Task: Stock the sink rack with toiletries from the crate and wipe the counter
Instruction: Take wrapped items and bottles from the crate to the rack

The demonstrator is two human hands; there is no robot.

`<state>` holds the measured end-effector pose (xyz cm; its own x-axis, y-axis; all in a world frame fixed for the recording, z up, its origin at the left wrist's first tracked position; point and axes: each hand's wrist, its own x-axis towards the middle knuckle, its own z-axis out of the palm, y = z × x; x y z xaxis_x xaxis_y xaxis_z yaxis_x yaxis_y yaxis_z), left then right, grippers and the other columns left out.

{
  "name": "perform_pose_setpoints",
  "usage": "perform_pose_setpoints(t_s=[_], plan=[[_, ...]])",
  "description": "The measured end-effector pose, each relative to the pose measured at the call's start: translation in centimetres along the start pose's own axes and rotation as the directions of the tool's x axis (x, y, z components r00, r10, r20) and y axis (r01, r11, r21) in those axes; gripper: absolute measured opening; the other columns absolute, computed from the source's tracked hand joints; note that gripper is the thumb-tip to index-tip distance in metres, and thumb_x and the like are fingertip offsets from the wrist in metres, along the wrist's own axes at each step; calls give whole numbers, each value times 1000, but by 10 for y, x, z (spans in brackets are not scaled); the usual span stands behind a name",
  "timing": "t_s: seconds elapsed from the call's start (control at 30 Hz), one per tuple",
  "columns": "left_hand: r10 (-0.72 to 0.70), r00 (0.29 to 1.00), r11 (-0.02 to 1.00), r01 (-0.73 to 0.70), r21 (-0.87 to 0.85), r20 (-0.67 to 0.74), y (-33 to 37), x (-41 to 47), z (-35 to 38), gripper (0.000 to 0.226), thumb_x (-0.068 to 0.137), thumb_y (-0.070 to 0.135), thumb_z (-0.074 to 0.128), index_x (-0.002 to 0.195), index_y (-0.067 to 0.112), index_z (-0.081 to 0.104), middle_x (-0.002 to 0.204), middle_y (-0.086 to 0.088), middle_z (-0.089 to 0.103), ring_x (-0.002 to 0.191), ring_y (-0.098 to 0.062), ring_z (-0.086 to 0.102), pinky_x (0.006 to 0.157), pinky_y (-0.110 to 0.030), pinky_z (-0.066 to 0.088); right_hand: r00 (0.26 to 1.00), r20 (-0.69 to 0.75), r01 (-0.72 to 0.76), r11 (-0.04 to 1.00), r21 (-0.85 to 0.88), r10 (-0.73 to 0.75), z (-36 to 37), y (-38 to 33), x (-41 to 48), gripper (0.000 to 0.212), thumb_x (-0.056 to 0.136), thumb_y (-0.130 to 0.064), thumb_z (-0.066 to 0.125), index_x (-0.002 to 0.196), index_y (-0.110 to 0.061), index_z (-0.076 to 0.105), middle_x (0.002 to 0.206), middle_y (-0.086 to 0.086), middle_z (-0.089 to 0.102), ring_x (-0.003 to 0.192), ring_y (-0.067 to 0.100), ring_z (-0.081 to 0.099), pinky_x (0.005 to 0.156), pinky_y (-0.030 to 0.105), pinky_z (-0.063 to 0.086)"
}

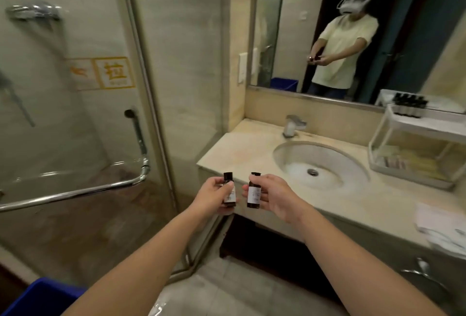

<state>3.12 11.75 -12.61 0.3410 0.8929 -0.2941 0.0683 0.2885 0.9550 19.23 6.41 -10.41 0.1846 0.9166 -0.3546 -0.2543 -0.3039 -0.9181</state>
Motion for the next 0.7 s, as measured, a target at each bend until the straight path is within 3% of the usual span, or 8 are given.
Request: perform_pose_setpoints(t_s=[0.3,0.6,0.7], plan=[[-14,975,999,5,40,224,27,36,139,25,96,35,57,111,16,50,104,-11,68,89,-26,72,70,-41,59,976,-180,110,992,-58,-119,-136,-41,-25,39,88,-31,71,111,-3,55,95,16,75,85,30,74,68,37,58],[-12,892,989,-57,139,453,40,50,246,19,99,27,51,116,19,54,114,-10,65,97,-20,71,85,-40,55,892,-409,176,981,-78,-193,-229,-67,-51,32,85,-30,75,98,-9,55,86,14,76,79,28,75,65,34,60],[-15,874,986,-68,153,485,43,59,276,22,99,26,53,119,16,54,114,-9,65,98,-19,70,79,-38,57,857,-474,189,979,-72,-201,-255,-74,-57,34,84,-29,76,100,-8,56,88,16,75,77,26,74,67,34,61]])
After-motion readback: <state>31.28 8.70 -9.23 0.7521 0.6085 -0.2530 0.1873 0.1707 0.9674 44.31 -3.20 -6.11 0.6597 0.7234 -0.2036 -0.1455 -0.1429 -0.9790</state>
